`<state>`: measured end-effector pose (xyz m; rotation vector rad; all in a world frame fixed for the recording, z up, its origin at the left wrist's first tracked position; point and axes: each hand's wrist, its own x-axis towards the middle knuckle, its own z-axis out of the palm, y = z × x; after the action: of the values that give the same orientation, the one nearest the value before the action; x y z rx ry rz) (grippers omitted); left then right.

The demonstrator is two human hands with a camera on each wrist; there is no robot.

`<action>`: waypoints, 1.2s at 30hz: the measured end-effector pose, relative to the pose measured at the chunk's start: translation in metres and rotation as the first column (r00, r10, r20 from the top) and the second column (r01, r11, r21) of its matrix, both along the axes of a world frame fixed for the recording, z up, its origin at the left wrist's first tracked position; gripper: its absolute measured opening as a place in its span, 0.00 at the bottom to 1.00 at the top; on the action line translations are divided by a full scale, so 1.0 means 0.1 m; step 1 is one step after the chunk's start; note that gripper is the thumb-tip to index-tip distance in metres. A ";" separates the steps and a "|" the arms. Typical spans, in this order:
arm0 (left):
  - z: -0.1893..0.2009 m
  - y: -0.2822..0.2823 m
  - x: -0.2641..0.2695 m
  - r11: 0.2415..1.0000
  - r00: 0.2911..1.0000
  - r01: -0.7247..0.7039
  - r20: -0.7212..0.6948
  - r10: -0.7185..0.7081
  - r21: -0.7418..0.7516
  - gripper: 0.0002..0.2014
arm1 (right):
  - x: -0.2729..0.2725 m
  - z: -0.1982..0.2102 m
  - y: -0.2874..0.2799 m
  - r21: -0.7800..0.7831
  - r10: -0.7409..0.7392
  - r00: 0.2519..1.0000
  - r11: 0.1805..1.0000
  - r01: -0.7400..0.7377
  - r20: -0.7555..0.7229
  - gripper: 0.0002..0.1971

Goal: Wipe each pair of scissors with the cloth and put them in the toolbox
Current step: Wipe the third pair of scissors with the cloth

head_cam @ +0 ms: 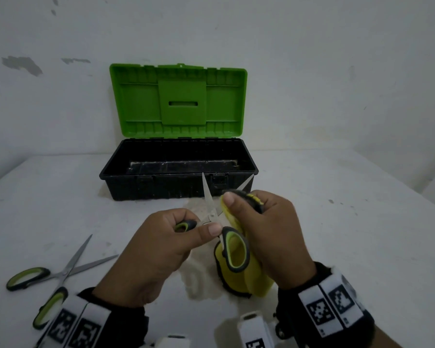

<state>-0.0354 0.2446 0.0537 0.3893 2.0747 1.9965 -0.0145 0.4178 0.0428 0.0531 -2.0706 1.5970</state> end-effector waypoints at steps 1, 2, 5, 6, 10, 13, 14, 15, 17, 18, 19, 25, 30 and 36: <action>0.01 -0.01 0.00 1.000 1.000 0.002 -0.003 -0.002 0.002 0.17 | 0.01 -0.01 -0.03 0.017 0.043 0.999 0.999 -0.043 0.009 0.20; 0.01 -0.01 -0.01 1.000 1.000 0.001 -0.019 -0.001 -0.007 0.17 | 0.02 -0.02 -0.04 0.030 0.067 0.998 0.997 -0.068 0.017 0.21; 0.00 -0.02 0.00 0.997 0.991 -0.042 -0.129 0.033 -0.070 0.21 | -0.01 0.04 0.03 0.020 0.029 0.998 0.999 -0.030 0.047 0.25; -0.01 -0.02 -0.01 0.994 0.986 -0.063 -0.157 0.049 -0.086 0.21 | -0.04 0.07 0.06 0.019 -0.003 0.999 1.000 0.002 0.048 0.25; -0.03 -0.04 -0.02 0.981 0.974 -0.113 -0.215 0.077 -0.160 0.20 | -0.21 0.10 0.30 0.022 -0.133 0.991 0.991 0.133 0.026 0.30; -0.02 -0.08 -0.03 0.965 0.966 -0.109 -0.256 0.046 -0.239 0.21 | -0.31 0.12 0.53 -0.001 -0.205 0.977 0.979 0.206 0.052 0.36; -0.01 -0.10 -0.04 0.957 0.959 -0.120 -0.279 0.043 -0.265 0.22 | -0.32 0.13 0.61 -0.014 -0.208 0.976 0.978 0.209 0.069 0.35; 0.00 -0.12 -0.05 0.946 0.951 -0.137 -0.306 0.043 -0.293 0.22 | -0.32 0.15 0.67 -0.020 -0.202 0.976 0.979 0.204 0.087 0.32; 0.04 -0.15 -0.07 0.918 0.933 -0.170 -0.358 0.033 -0.358 0.21 | -0.29 0.18 0.78 -0.001 -0.177 0.976 0.984 0.178 0.129 0.24; 0.07 -0.17 -0.08 0.901 0.924 -0.182 -0.382 0.019 -0.393 0.18 | -0.29 0.18 0.82 0.013 -0.155 0.975 0.988 0.155 0.159 0.21; 0.10 -0.19 -0.10 0.886 0.916 -0.182 -0.400 -0.005 -0.426 0.16 | -0.28 0.19 0.85 0.019 -0.133 0.972 0.991 0.132 0.193 0.19; 0.26 -0.26 -0.16 0.891 0.922 -0.002 -0.345 -0.174 -0.454 0.08 | -0.27 0.28 0.96 0.252 -0.126 0.969 0.965 0.070 0.215 0.05; 0.20 -0.24 -0.25 0.965 0.984 0.087 -0.130 -0.122 -0.249 0.13 | -0.22 0.39 0.80 0.367 0.077 0.996 0.926 -0.084 0.036 0.07; 0.08 -0.18 -0.31 0.984 0.985 0.046 0.158 -0.074 0.171 0.11 | -0.18 0.33 0.65 0.297 0.301 0.953 0.907 -0.297 0.034 0.04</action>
<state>-0.0667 0.2268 0.0612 0.3022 1.7847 2.0970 -0.0323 0.4828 0.0763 0.5109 -2.3665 1.4242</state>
